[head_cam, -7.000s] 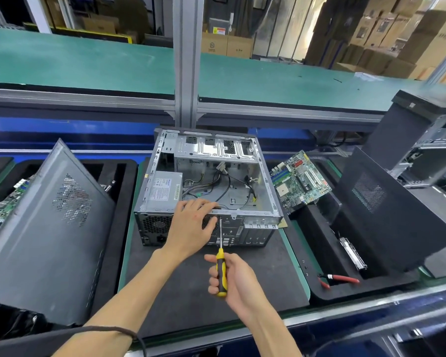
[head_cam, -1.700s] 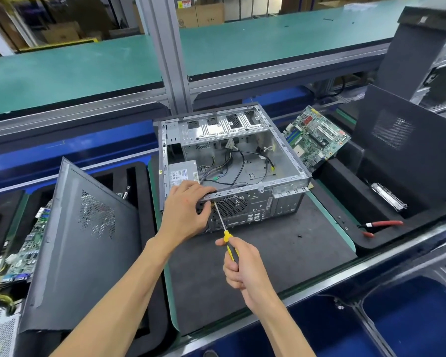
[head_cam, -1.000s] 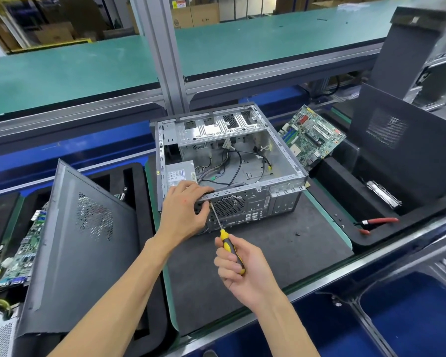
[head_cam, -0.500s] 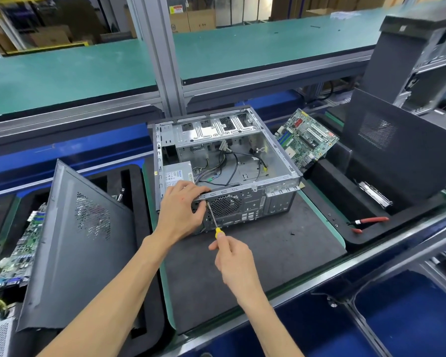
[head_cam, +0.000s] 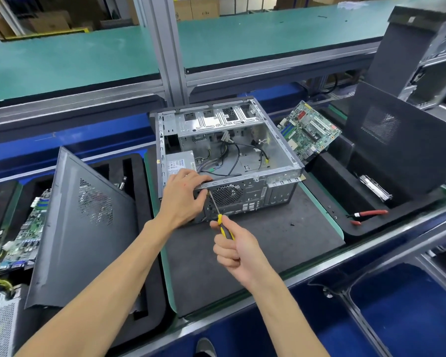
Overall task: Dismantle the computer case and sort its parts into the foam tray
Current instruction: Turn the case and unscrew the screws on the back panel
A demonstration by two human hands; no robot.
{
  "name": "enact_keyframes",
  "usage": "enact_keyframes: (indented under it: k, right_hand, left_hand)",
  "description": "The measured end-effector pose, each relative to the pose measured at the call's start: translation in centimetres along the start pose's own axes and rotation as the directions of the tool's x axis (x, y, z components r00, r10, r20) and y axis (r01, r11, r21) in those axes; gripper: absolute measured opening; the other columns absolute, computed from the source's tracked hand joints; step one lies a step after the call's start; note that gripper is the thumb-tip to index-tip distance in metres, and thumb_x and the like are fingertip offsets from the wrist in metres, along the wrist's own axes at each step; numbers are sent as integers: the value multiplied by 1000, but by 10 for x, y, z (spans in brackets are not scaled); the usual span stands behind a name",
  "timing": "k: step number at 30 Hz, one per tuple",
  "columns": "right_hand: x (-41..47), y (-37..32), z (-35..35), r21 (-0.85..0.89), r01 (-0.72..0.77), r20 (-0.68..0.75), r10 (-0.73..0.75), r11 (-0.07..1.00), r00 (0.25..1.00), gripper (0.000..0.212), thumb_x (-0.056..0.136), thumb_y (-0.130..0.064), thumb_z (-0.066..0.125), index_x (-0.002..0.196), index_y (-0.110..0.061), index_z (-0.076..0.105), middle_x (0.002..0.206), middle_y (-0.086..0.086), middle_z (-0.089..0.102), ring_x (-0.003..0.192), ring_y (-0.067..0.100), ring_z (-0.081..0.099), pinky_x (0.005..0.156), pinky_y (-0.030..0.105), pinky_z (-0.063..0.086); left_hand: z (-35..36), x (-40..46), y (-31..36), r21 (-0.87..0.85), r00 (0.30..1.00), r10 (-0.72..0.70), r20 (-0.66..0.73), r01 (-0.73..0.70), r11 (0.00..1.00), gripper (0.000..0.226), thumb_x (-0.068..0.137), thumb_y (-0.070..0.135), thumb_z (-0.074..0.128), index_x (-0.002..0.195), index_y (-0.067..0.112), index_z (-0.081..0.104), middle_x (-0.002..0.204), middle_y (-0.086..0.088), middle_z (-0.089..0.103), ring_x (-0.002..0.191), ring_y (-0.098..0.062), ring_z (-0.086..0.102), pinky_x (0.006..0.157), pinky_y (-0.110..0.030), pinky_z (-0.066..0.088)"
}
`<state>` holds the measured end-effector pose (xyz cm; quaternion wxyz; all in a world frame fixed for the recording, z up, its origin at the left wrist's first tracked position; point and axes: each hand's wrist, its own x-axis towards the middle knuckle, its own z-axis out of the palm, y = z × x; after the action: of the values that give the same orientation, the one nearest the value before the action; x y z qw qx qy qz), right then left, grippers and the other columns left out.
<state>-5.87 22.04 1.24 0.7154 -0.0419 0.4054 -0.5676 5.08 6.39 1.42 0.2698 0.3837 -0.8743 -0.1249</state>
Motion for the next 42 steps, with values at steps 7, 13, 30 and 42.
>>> enact_keyframes:
  k: [7,13,30,42]
  right_hand:
    - [6,19,2,-934,141,-56,-525,328,849,35,107,-41,41,98,-16,65,71,-7,62,62,7,57,60,29,45]
    - [6,6,0,-21,-28,-93,26,999,995,34,107,-26,40,94,-2,60,57,1,39,43,11,31,38,22,23]
    - [8,21,3,-819,232,-104,-533,525,839,26,102,-35,52,88,-22,70,48,-6,42,48,12,36,50,28,33]
    - [-2,11,-6,206,-48,73,34,977,997,21,101,-18,54,95,-2,66,53,-5,24,37,6,19,33,20,16]
  left_hand:
    - [2,-1,-1,23,999,23,-30,-22,1000,31,85,22,64,115,25,71,93,10,67,102,-19,52,87,-35,36]
    - [-1,-2,2,37,1000,15,-16,-15,999,32,85,23,63,116,22,71,93,7,67,102,-23,55,87,-39,39]
    - [0,-1,0,52,1000,21,-14,-20,998,32,85,23,61,114,19,72,97,4,68,105,-23,55,86,-34,35]
    - [0,-1,-1,14,1000,15,-19,-14,1000,31,84,23,61,113,20,73,98,6,70,104,-21,55,89,-37,38]
